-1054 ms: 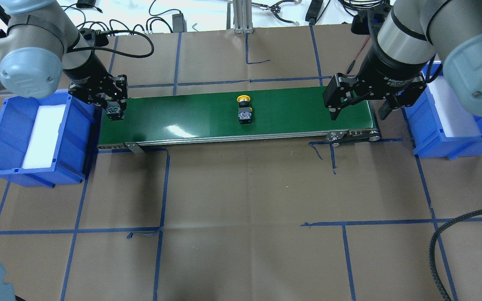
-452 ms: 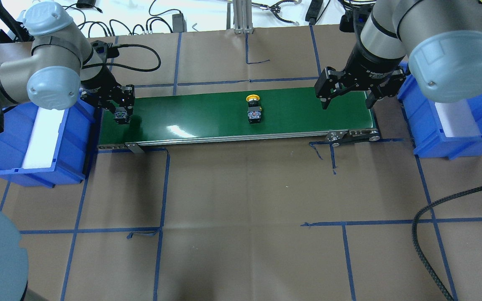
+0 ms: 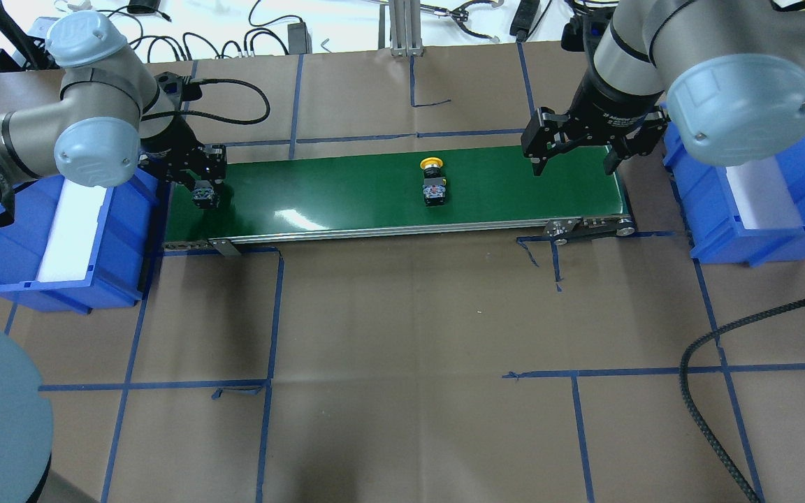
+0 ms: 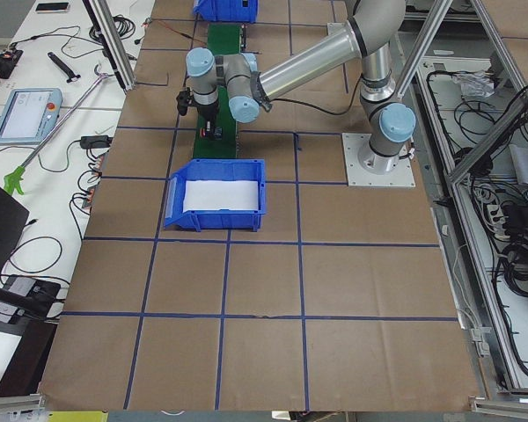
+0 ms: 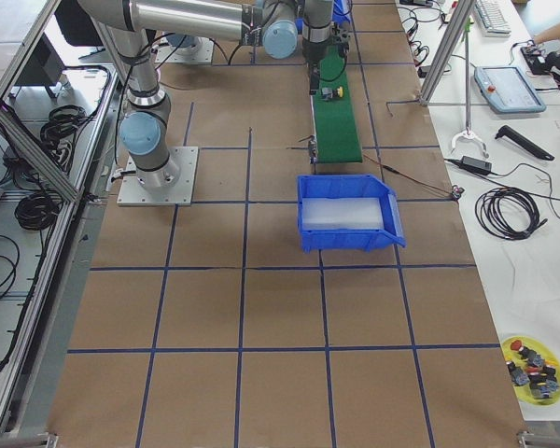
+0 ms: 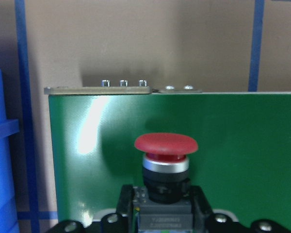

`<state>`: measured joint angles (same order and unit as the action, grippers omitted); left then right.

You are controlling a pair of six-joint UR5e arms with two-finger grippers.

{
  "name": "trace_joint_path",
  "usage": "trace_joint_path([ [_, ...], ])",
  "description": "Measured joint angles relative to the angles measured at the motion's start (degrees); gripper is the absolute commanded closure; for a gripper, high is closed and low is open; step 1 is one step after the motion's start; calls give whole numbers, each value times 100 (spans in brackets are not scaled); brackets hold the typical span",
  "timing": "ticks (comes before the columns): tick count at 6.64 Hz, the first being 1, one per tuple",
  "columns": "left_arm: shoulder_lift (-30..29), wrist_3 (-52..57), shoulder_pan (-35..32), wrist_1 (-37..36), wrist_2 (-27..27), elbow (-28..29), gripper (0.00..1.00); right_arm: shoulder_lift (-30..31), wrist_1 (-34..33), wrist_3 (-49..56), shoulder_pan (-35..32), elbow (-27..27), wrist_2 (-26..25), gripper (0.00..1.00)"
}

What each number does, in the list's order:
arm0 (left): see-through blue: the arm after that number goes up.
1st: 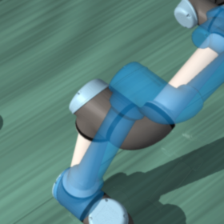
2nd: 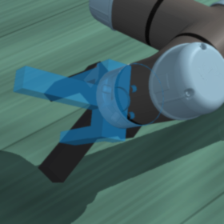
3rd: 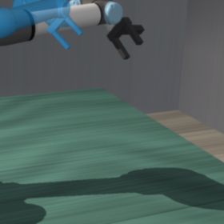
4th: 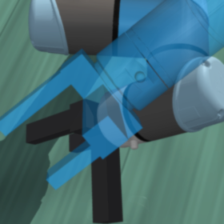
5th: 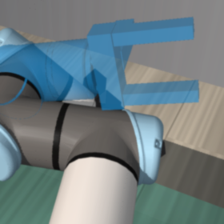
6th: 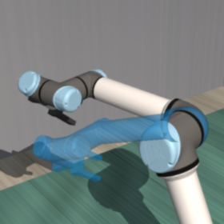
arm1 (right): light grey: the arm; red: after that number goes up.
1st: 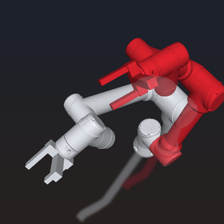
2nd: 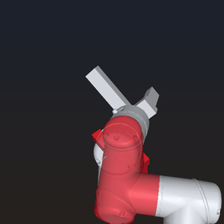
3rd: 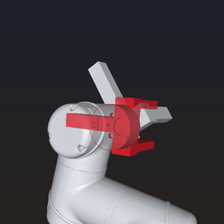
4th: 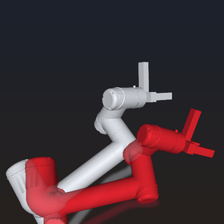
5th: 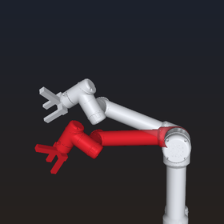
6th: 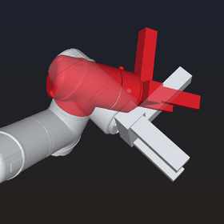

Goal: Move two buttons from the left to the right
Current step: 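Place the red button on the conveyor while the right gripper moves over the yellow button, then grasp the yellow button with the right gripper while the left gripper withdraws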

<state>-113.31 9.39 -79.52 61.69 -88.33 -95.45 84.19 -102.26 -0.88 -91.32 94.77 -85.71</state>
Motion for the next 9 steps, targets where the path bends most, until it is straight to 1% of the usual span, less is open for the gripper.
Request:
trace_joint_path([
  [2, -9, -29, 5, 21, -9, 9, 0, -139, -147, 0, 0, -2, 0, 0],
  [4, 151, -44, -2, 206, -16, 134, 0, -286, -347, -8, 0, -9, 6, 0],
  [6, 640, -112, -36, 708, -13, 216, 0, -477, -695, -8, 0, -9, 138, 0],
  [7, 934, -318, -98, 1048, 12, 246, 0, -634, -919, -3, 1, -8, 224, 0],
  [9, 1529, -750, -333, 2005, 40, 404, 0, -983, -1274, 12, 16, -32, 313, 0],
])
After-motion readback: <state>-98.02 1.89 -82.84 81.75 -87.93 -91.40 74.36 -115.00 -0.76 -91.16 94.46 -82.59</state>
